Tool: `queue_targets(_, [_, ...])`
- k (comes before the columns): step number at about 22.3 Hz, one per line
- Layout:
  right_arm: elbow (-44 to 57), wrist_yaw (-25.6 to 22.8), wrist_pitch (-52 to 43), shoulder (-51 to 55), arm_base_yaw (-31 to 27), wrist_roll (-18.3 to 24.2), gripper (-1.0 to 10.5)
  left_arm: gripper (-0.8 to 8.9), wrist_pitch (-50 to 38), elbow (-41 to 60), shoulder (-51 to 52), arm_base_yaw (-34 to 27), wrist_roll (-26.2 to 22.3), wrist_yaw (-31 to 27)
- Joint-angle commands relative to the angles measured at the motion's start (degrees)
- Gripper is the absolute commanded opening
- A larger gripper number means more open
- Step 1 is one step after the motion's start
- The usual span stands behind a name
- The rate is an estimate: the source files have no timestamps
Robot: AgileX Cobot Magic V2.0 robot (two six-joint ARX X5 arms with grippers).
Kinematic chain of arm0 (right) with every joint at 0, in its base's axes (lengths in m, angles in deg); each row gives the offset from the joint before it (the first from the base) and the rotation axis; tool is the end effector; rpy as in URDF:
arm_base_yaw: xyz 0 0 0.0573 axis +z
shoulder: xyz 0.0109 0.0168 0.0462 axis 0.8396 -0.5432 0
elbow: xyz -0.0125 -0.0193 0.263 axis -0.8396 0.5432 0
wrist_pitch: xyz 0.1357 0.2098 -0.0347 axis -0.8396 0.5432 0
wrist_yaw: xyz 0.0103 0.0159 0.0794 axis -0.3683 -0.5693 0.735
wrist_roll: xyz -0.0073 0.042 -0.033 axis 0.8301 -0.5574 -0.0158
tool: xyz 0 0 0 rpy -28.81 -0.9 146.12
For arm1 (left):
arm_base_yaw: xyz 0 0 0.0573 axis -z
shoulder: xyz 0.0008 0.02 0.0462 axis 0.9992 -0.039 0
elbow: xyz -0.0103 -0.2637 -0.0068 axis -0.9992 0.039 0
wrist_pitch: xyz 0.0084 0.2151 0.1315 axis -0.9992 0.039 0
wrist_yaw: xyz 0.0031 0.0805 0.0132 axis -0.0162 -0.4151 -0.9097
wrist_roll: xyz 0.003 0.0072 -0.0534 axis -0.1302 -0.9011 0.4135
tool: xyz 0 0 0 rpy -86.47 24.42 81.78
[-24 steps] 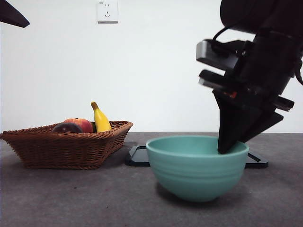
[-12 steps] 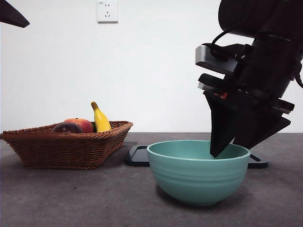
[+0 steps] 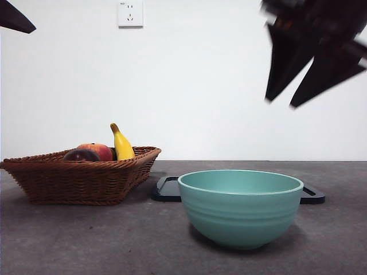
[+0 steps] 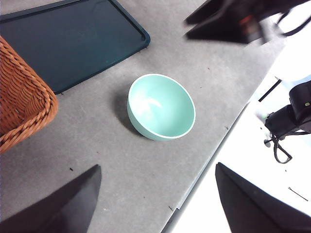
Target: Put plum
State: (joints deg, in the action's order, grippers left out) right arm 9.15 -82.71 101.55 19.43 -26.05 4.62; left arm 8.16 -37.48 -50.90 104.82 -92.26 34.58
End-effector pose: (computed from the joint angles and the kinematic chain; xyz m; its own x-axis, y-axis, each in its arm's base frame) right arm 0.1927 0.1196 0.2819 0.5102 0.4283 -0.7458 -0.4611 0.8682 0.1833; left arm 0.1385 -0.0619 0.3170 0.3187 -0.7706 -0.5519 0.7432 0.5645 -0.3591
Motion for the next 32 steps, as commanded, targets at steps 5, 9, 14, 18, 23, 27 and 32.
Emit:
queue_targets(5, [-2.5, 10.1, 6.7, 11.5, 0.4, 1.0, 2.2, 3.72, -0.4, -1.0, -0.3, 0.2, -0.7, 0.2])
queue_targets(9, [-2.5, 14.8, 14.6, 17.3, 0.4, 1.0, 2.2, 3.72, -0.4, -1.0, -0.3, 0.2, 0.0, 0.2])
queue_targets(14, [-2.5, 14.8, 18.6, 20.1, 0.4, 1.8, 2.2, 3.72, -0.4, -1.0, -0.3, 0.2, 0.0, 0.2])
queue_targets(18, [-2.5, 14.8, 18.5, 20.0, 0.4, 2.1, 2.2, 3.72, -0.4, -1.0, -0.3, 0.2, 0.0, 0.2])
queue_targets(23, [-2.5, 14.8, 18.6, 20.0, 0.4, 2.3, 2.2, 3.72, -0.4, -1.0, -0.3, 0.2, 0.0, 0.2])
queue_targets(27, [-2.5, 14.8, 18.6, 20.0, 0.4, 2.3, 2.2, 3.6, -0.4, -1.0, -0.3, 0.2, 0.0, 0.3])
queue_targets(32, [-2.5, 14.8, 18.6, 20.0, 0.4, 2.7, 0.1, 0.34, -0.4, -1.0, -0.3, 0.2, 0.0, 0.3])
